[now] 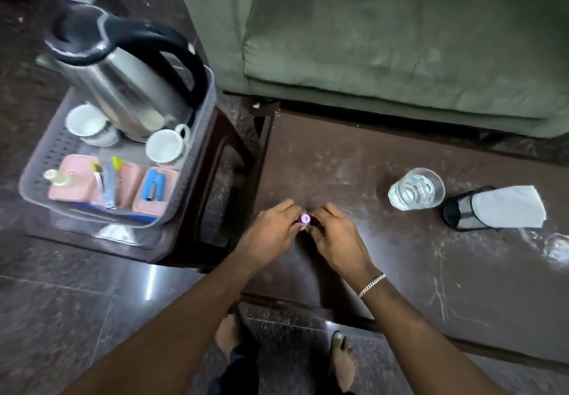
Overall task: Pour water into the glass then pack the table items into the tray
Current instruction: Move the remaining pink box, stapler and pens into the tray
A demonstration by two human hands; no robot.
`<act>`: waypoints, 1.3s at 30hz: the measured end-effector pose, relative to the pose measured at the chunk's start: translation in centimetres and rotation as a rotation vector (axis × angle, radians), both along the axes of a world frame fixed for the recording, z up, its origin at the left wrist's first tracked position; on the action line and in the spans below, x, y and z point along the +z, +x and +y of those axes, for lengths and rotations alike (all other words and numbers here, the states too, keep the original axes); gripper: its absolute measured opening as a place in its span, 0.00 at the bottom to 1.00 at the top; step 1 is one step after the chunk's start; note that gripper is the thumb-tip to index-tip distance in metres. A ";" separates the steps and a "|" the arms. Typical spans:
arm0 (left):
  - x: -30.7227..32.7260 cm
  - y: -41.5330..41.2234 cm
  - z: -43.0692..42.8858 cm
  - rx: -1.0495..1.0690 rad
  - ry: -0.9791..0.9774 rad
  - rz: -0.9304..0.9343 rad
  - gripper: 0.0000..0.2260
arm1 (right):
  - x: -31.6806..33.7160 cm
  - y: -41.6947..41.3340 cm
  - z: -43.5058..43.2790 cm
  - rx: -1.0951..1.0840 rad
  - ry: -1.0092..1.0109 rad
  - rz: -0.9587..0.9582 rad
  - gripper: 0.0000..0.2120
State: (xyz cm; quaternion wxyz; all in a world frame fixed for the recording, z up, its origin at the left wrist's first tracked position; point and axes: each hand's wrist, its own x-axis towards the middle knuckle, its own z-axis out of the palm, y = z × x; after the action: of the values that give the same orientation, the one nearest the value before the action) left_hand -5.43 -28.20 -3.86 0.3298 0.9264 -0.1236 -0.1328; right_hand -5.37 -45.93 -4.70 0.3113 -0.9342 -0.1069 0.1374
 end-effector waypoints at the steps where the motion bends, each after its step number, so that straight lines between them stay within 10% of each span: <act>1: 1.1 -0.1 1.1 0.005 -0.001 -0.014 0.09 | 1.0 0.1 1.1 0.012 0.011 -0.011 0.06; 18: 8.7 -1.1 26.0 0.258 0.238 -0.250 0.08 | 9.7 3.3 27.5 0.256 -0.087 -0.096 0.17; 39: 5.0 1.3 31.1 0.311 0.352 -0.157 0.14 | 7.2 4.6 34.0 0.235 -0.254 -0.146 0.07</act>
State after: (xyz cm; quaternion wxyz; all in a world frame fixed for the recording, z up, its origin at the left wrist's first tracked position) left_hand -4.14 2.92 1.12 0.1693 0.9850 0.0203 -0.0275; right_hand -0.72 -11.93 2.54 0.1640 -0.9547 -0.2192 0.1169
